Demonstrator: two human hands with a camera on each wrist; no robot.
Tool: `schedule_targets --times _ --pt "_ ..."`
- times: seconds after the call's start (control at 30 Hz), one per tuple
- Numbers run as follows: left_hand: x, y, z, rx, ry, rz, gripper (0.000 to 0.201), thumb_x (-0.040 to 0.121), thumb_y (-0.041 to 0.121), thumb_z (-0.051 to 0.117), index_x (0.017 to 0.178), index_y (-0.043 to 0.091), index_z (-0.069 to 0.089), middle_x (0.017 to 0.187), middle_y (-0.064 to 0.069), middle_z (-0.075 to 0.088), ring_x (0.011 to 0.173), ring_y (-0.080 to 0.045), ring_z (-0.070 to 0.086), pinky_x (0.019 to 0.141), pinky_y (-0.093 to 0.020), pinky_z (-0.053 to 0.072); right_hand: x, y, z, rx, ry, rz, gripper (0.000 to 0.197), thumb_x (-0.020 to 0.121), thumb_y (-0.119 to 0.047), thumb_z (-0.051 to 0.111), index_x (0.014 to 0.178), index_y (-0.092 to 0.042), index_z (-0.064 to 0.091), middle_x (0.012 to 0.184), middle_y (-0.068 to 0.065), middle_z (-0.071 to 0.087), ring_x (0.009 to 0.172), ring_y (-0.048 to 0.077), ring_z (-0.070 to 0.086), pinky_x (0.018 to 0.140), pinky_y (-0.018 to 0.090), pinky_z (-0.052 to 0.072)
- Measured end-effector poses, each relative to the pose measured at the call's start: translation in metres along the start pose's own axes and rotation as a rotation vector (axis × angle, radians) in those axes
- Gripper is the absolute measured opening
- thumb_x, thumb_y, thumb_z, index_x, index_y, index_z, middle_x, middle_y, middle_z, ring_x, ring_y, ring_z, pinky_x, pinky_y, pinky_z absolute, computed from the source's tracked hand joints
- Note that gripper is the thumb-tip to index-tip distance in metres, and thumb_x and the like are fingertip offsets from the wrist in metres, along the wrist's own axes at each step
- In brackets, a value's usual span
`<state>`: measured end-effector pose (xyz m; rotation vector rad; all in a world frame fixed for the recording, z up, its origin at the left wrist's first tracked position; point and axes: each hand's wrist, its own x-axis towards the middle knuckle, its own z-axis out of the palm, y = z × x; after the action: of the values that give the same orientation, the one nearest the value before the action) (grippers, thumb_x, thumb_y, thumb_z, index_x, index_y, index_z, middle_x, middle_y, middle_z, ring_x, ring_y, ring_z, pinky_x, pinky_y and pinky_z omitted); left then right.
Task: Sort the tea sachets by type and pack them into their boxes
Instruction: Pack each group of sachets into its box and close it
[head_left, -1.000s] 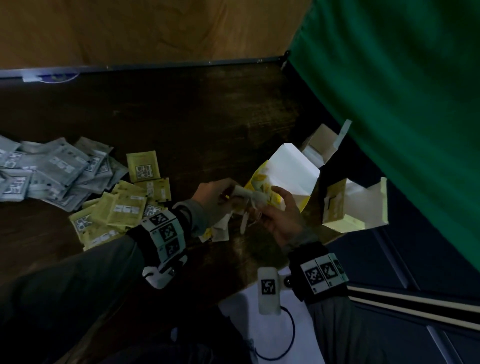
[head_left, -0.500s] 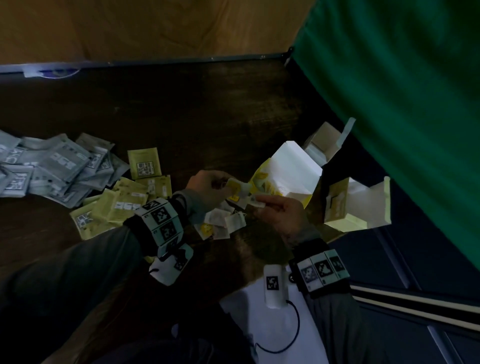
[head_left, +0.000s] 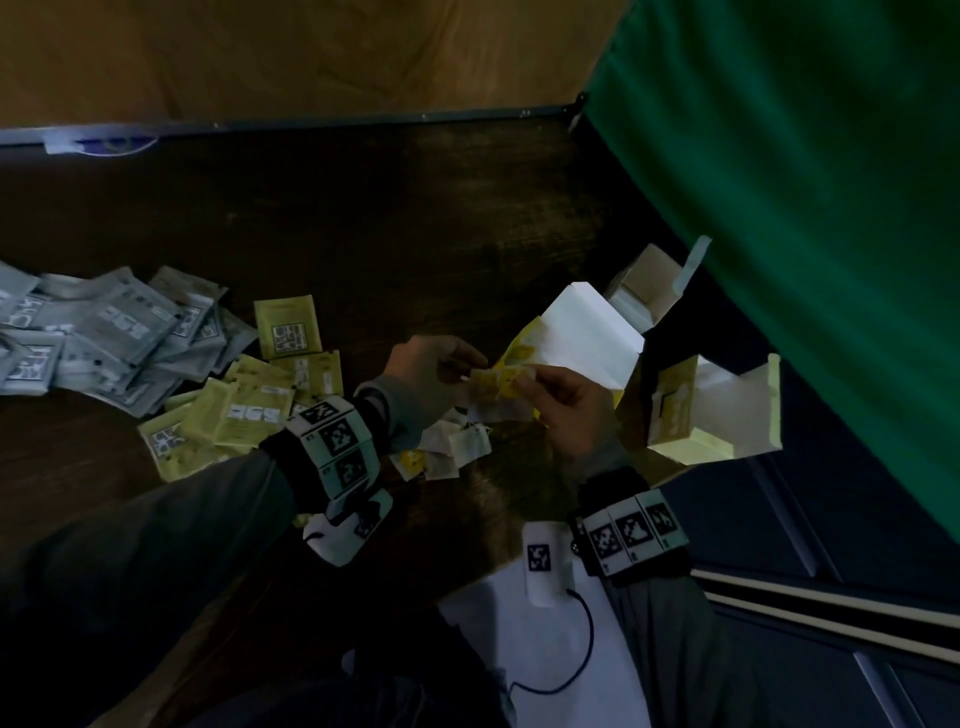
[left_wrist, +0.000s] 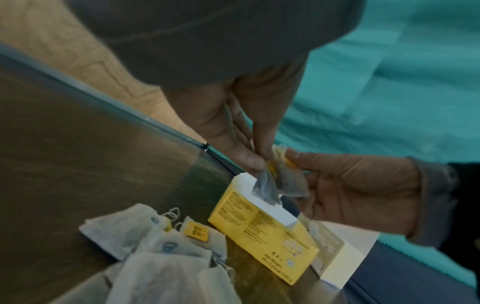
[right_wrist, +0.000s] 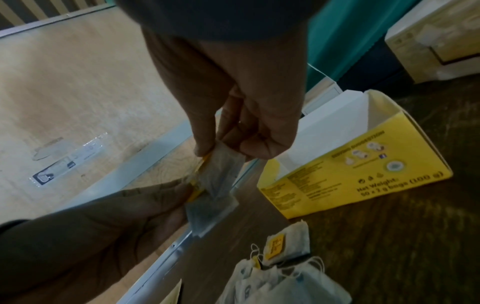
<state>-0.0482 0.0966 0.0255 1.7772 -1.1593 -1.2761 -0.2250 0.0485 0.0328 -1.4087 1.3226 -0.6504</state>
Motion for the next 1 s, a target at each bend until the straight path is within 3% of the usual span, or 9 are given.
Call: schedule_targets --times 0.17,0.33,0.47,0.53,0.63,0.73,0.8,0.93,1.0 --pt "-0.004 0.003 0.006 -0.081 0.028 -0.019 0.021 0.08 0.017 0.072 0.099 0.022 0.064 0.094 0.008 0.064 0.088 -0.009 0.063 0.069 -0.018 0.054 0.0 0.011 0.005 -0.023 -0.019 0.028 0.011 0.087 -0.018 0.065 0.095 -0.01 0.065 0.092 0.009 0.069 0.09 0.026 0.066 0.083 0.037 0.056" --pt "-0.005 0.005 0.007 -0.2 0.008 -0.042 0.025 0.078 0.011 0.072 0.097 0.021 0.059 0.09 0.006 0.066 0.079 -0.006 0.064 0.066 -0.021 0.057 0.003 0.015 0.004 -0.019 -0.042 0.093 0.016 0.09 -0.02 0.061 0.099 -0.008 0.061 0.098 0.02 0.069 0.088 0.032 0.068 0.079 0.046 0.057" --pt "-0.004 0.0 0.004 -0.214 -0.025 -0.07 0.028 0.078 0.014 0.073 0.1 0.022 0.057 0.092 0.008 0.066 0.087 -0.013 0.067 0.075 -0.033 0.058 0.012 0.01 -0.014 -0.042 0.164 0.102 0.008 0.089 -0.016 0.063 0.082 -0.013 0.062 0.079 0.008 0.068 0.074 0.023 0.065 0.07 0.036 0.055" --pt "-0.005 -0.007 0.001 -0.131 -0.047 -0.078 0.027 0.081 0.015 0.07 0.101 0.025 0.056 0.092 0.012 0.063 0.091 -0.011 0.065 0.079 -0.03 0.056 0.024 0.009 -0.032 -0.195 0.308 0.09 0.011 0.089 -0.018 0.062 0.089 -0.007 0.064 0.085 0.009 0.066 0.079 0.023 0.062 0.072 0.033 0.051" --pt "-0.007 -0.025 -0.006 0.06 -0.094 -0.103 0.023 0.084 0.015 0.065 0.104 0.021 0.057 0.099 0.009 0.061 0.1 -0.011 0.061 0.086 -0.027 0.05 0.04 0.014 -0.049 -0.408 0.397 0.124 0.016 0.089 -0.022 0.06 0.098 -0.009 0.062 0.098 0.013 0.066 0.089 0.028 0.063 0.078 0.041 0.054" --pt "-0.009 -0.038 -0.013 0.148 -0.167 -0.157 0.025 0.086 0.017 0.063 0.11 0.018 0.057 0.105 0.006 0.061 0.104 -0.012 0.059 0.084 -0.023 0.046 0.048 0.018 -0.047 -0.553 0.278 0.224 0.013 0.088 -0.02 0.06 0.099 -0.014 0.06 0.102 0.013 0.066 0.092 0.031 0.063 0.073 0.036 0.054" --pt "-0.01 -0.043 -0.016 0.201 -0.174 -0.179 0.028 0.087 0.017 0.061 0.114 0.017 0.057 0.109 0.003 0.062 0.104 -0.012 0.058 0.086 -0.023 0.045 0.049 0.015 -0.04 -0.684 0.162 0.256 0.024 0.089 -0.015 0.057 0.113 -0.011 0.056 0.112 0.014 0.061 0.1 0.032 0.059 0.074 0.035 0.051" --pt "-0.011 -0.048 -0.019 0.291 -0.151 -0.153 0.028 0.087 0.015 0.06 0.114 0.014 0.058 0.113 -0.001 0.063 0.108 -0.017 0.059 0.089 -0.023 0.045 0.033 0.013 -0.025 -1.012 0.086 0.064 0.045 0.088 -0.004 0.052 0.131 -0.012 0.042 0.135 0.012 0.035 0.121 0.035 0.042 0.098 0.043 0.042" --pt "-0.009 -0.051 -0.021 0.338 -0.143 -0.136 0.024 0.086 0.016 0.06 0.11 0.017 0.059 0.112 0.001 0.064 0.107 -0.017 0.06 0.09 -0.026 0.047 0.018 0.017 -0.014 -0.949 0.15 -0.145 0.037 0.089 -0.008 0.053 0.126 -0.012 0.049 0.129 0.011 0.041 0.115 0.031 0.047 0.095 0.042 0.045"
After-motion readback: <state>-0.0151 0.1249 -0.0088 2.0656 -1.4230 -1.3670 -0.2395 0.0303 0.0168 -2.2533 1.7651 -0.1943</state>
